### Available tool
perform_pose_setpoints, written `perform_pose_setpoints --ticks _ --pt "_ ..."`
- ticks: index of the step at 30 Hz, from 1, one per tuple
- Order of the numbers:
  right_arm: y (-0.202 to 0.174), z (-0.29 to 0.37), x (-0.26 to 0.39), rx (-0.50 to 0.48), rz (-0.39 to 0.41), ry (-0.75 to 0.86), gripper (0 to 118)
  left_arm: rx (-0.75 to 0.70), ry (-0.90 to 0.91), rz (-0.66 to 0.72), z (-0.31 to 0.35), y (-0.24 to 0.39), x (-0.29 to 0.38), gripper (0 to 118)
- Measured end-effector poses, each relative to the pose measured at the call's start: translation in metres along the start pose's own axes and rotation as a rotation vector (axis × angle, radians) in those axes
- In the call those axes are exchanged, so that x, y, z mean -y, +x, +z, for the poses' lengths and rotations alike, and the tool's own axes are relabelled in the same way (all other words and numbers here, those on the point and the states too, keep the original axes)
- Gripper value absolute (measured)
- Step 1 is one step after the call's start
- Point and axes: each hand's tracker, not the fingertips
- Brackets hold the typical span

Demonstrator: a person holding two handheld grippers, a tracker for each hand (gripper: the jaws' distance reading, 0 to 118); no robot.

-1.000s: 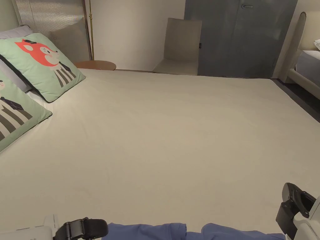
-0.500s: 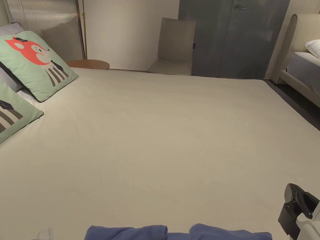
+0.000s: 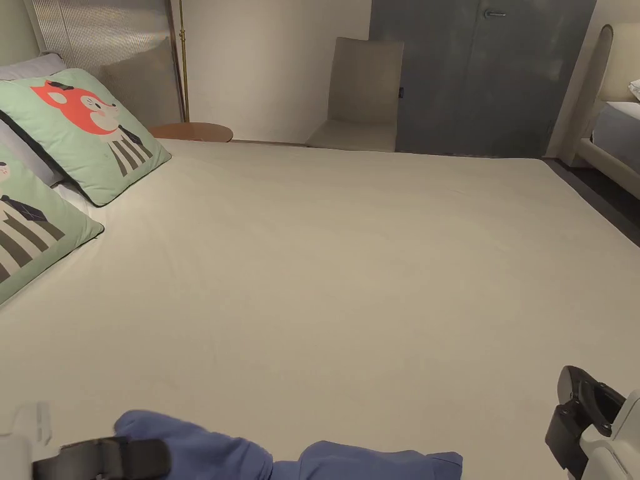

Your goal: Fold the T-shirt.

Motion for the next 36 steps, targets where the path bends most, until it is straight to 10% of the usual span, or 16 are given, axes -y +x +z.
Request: perform_pose_setpoints --ticks 6,16,23,26,28,29,36 --pt "0.011 0.008 0.001 0.013 -0.017 0.007 0 0.135 -0.174 -0.133 -0.105 0.068 0.016 6" --pt "0.04 0.02 0.003 0.069 -0.036 0.015 0 -0.153 -0.283 -0.181 -0.26 0.075 0.074 9" --pt "0.05 0.022 0.006 0.086 -0.046 0.009 0 -0.07 -0.14 -0.164 -0.222 0.087 0.076 106" --pt "0.052 0.02 0.008 0.089 -0.058 0.006 0 -0.177 0.09 -0.289 -0.189 0.095 0.079 91" --pt "0.052 0.018 0.01 0.083 -0.06 0.002 0 -0.274 0.157 -0.352 -0.181 0.094 0.084 44" --pt "0.051 0.017 0.01 0.08 -0.06 -0.002 0 -0.346 0.196 -0.417 -0.185 0.094 0.091 1" --pt "0.047 0.016 0.012 0.062 -0.061 -0.006 0 -0.504 0.156 -0.657 -0.236 0.099 0.149 0"
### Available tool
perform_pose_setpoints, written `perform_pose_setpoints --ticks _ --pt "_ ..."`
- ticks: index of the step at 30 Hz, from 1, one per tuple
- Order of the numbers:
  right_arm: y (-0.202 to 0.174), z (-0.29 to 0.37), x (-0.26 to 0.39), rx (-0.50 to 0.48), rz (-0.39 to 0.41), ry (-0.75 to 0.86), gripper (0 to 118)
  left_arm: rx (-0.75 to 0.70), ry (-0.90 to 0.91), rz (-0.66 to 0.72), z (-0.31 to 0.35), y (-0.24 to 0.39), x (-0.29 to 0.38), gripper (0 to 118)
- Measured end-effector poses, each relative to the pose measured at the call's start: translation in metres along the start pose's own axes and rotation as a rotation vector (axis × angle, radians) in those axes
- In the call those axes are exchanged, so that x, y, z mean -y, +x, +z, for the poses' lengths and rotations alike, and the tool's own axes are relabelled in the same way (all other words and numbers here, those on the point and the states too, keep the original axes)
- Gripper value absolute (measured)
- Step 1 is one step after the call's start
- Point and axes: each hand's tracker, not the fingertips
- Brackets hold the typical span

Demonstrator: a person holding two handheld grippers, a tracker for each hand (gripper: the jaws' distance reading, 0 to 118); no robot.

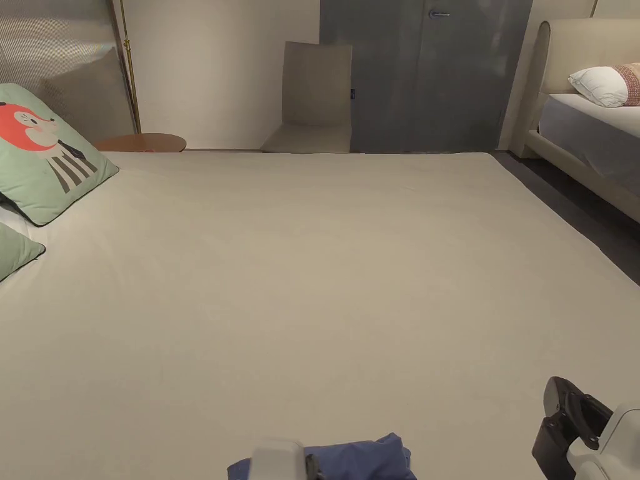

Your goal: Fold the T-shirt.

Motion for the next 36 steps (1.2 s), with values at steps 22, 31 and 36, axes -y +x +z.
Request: perform_pose_setpoints --ticks 22,31,36 --pt "0.001 -0.004 -0.002 -0.053 0.007 -0.041 0 0.274 0.038 0.015 0.013 0.033 -0.023 0" --pt "-0.063 -0.054 0.06 -0.378 0.077 -0.491 0 0.134 0.184 0.205 0.08 -0.102 -0.04 0" --pt "-0.076 -0.069 0.098 -0.38 0.111 -0.66 0 0.153 0.126 0.335 0.085 -0.144 -0.02 0"
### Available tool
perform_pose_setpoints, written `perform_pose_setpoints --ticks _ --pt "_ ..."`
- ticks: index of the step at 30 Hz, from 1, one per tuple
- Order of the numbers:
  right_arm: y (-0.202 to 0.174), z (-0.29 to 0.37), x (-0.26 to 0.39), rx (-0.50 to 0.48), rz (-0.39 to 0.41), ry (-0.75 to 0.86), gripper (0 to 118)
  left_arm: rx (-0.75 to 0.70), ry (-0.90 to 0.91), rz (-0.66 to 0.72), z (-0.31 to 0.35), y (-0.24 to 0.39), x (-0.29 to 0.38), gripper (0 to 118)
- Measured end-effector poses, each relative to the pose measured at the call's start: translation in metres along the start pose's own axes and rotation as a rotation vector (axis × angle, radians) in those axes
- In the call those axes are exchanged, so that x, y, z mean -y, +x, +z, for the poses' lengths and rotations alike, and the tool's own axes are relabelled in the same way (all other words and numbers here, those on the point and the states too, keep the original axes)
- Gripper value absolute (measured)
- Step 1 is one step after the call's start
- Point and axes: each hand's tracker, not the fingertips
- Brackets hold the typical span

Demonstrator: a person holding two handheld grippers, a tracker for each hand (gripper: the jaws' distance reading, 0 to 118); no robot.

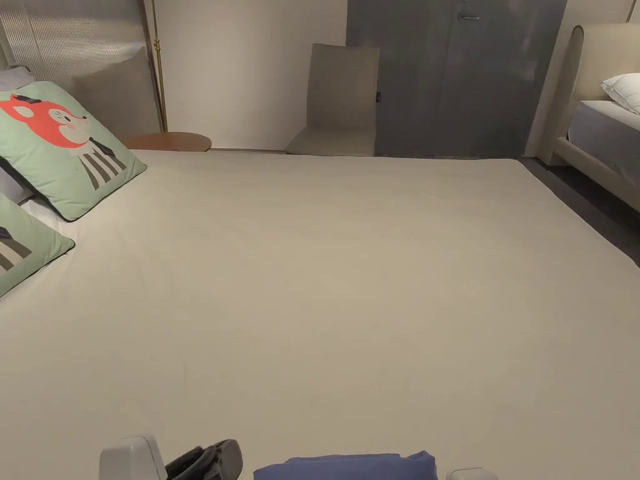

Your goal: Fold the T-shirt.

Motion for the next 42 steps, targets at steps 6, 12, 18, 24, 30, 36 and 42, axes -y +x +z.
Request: perform_pose_setpoints --ticks 6,12,18,24,30,36,42 --pt "-0.002 -0.013 -0.012 0.023 0.058 -0.059 0 0.198 -0.182 0.248 -0.021 -0.05 0.011 18" --pt "0.005 -0.019 -0.02 -0.004 0.07 -0.096 0 0.394 -0.374 0.461 -0.06 -0.085 0.024 104" --pt "0.011 -0.019 -0.02 -0.033 0.027 -0.105 0 0.446 -0.475 0.486 -0.097 -0.081 0.042 76" --pt "0.015 -0.015 -0.022 -0.051 0.013 -0.107 0 0.391 -0.498 0.463 -0.112 -0.079 0.047 37" --pt "0.009 0.006 -0.036 -0.104 -0.011 -0.026 0 0.417 -0.497 0.501 -0.095 -0.086 0.033 24" --pt "-0.021 0.023 -0.073 -0.116 0.041 0.118 0 0.367 -0.413 0.404 -0.035 -0.13 -0.024 24" --pt "-0.059 0.015 -0.096 -0.144 0.069 0.171 0 0.182 -0.318 0.413 0.044 -0.224 -0.081 24"
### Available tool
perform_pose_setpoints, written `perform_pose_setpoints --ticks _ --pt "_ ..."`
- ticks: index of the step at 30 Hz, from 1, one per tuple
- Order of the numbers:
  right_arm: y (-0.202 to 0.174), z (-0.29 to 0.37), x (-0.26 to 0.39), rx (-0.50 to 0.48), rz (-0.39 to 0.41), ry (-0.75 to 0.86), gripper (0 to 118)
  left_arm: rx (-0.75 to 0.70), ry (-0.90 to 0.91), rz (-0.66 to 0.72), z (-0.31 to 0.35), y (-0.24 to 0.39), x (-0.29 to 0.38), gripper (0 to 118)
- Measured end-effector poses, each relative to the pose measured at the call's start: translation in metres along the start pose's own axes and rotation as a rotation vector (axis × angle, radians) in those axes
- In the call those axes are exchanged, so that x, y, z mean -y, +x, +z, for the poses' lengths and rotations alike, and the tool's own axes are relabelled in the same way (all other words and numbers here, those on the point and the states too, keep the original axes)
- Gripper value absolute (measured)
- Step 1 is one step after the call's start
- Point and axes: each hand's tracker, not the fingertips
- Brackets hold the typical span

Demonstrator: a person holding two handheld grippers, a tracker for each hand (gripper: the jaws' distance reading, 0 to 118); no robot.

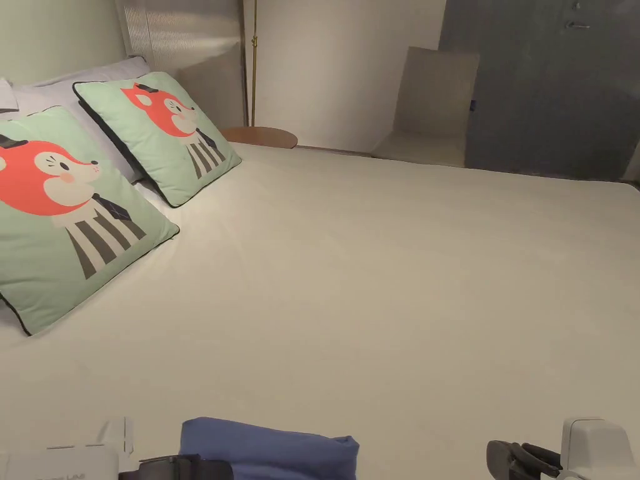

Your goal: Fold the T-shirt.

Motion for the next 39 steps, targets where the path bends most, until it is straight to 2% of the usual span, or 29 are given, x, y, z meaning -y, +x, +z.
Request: perform_pose_setpoints --ticks 6,12,14,15,16,17,18,19,23,26,27,28,30,31,32,33,34,36,39 --pt "-0.023 -0.021 -0.008 -0.038 -0.002 -0.016 0 -0.121 0.099 0.049 0.078 -0.045 -0.043 24" --pt "-0.029 -0.032 -0.009 -0.031 0.009 -0.039 0 -0.216 0.082 0.169 0.085 -0.088 -0.066 24" --pt "-0.028 -0.032 -0.009 -0.025 0.011 -0.039 0 -0.243 0.08 0.167 0.079 -0.09 -0.064 26" --pt "-0.027 -0.031 -0.01 -0.019 0.015 -0.039 0 -0.254 0.079 0.17 0.077 -0.088 -0.064 31" --pt "-0.026 -0.03 -0.01 -0.015 0.016 -0.038 0 -0.275 0.085 0.169 0.078 -0.084 -0.062 44" --pt "-0.022 -0.028 -0.011 -0.013 0.012 -0.035 0 -0.328 0.122 0.147 0.081 -0.079 -0.059 71" --pt "-0.02 -0.026 -0.011 -0.013 0.009 -0.033 0 -0.36 0.165 0.109 0.085 -0.073 -0.056 92" --pt "-0.018 -0.024 -0.012 -0.009 0.007 -0.029 0 -0.372 0.205 0.085 0.091 -0.066 -0.055 107" --pt "-0.005 -0.013 -0.013 0.012 0.004 -0.007 0 -0.536 0.316 -0.046 0.109 -0.019 -0.04 110" --pt "0.003 -0.006 -0.013 0.028 -0.004 0.013 0 -0.53 0.256 -0.113 0.098 0.021 -0.022 110" --pt "0.006 -0.004 -0.013 0.036 -0.005 0.018 0 -0.512 0.213 -0.13 0.091 0.03 -0.017 108" --pt "0.008 -0.002 -0.012 0.042 -0.007 0.021 0 -0.496 0.201 -0.151 0.082 0.042 -0.008 99" --pt "0.015 0.005 -0.01 0.052 -0.02 0.028 0 -0.46 0.198 -0.207 0.058 0.069 0.01 39" --pt "0.019 0.008 -0.009 0.058 -0.026 0.031 0 -0.469 0.198 -0.201 0.046 0.076 0.015 15" --pt "0.022 0.011 -0.008 0.069 -0.032 0.035 0 -0.476 0.191 -0.195 0.03 0.086 0.02 7" --pt "0.025 0.015 -0.007 0.084 -0.034 0.039 0 -0.486 0.183 -0.237 0.012 0.096 0.027 6" --pt "0.028 0.019 -0.006 0.094 -0.034 0.042 0 -0.47 0.166 -0.264 -0.002 0.105 0.032 0" --pt "0.034 0.027 -0.003 0.123 -0.027 0.055 0 -0.44 0.122 -0.315 -0.035 0.123 0.04 0" --pt "0.043 0.04 0.001 0.182 -0.014 0.084 0 -0.435 0.167 -0.423 -0.078 0.16 0.052 0"
